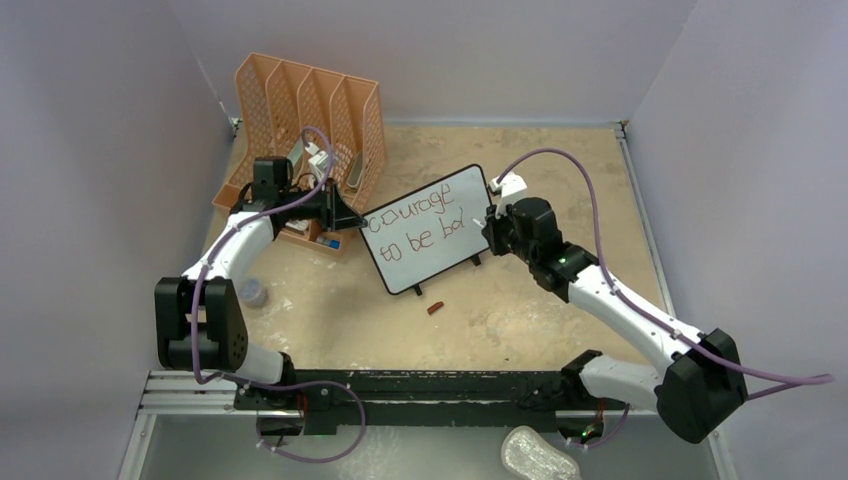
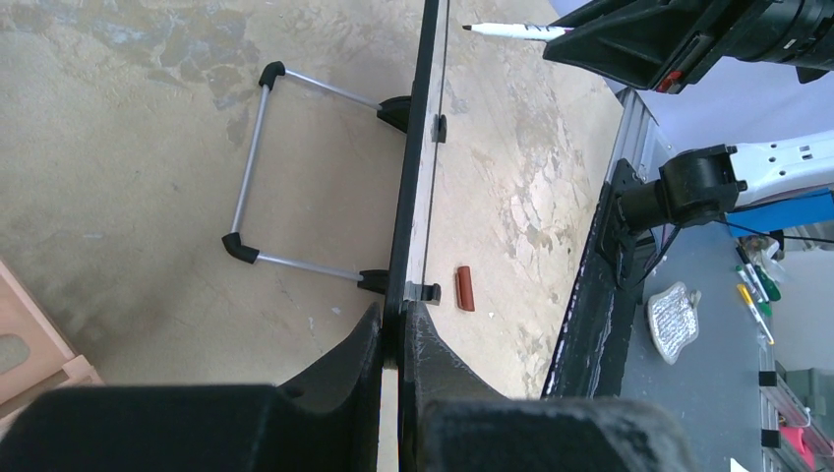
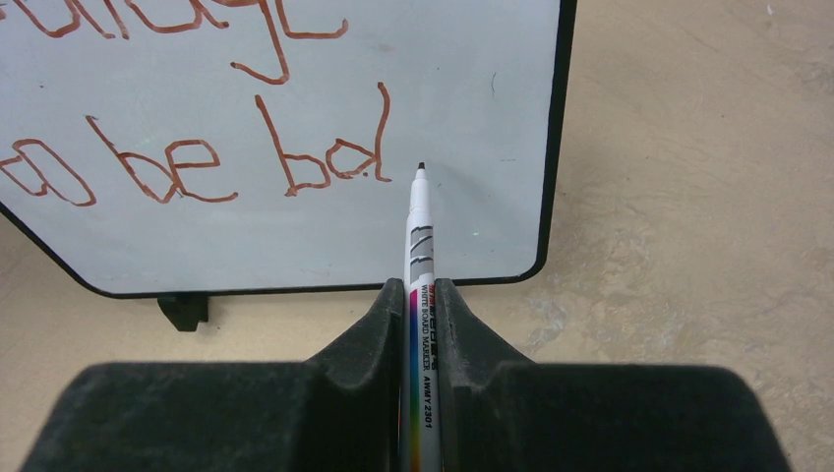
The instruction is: Write a sentence on the whiteboard
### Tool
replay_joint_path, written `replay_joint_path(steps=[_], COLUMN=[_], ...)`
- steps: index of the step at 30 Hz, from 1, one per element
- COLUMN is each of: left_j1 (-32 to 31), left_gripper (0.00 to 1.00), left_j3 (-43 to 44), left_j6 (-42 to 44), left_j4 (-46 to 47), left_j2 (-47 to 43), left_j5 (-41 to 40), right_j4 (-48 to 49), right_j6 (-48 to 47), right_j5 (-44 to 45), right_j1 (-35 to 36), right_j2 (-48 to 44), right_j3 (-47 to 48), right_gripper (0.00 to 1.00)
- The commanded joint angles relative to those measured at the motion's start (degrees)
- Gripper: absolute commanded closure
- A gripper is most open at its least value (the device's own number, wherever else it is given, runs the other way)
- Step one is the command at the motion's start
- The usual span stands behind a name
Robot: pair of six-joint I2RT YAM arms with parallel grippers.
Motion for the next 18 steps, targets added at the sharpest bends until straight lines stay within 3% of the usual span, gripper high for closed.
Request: replay_joint_path(steps=[1,18], left_j1=[0.99,0.91], left_gripper=[1.0,1.0], left_j3=[-0.61,-0.72], left_j6=[0.36,0.28], left_j4=[0.91,1.64], left_j2=[-1.28,-1.47], left_j5=[-2.64,-1.19], right_j4=[-0.27,3.87], right_j6=[2.88,4.55], right_j5=[2.09,2.43], right_j1=[0.27,1.6], right_j2=[-0.08,-0.46], right_j3=[2.51,0.2], right_gripper=[1.0,1.0])
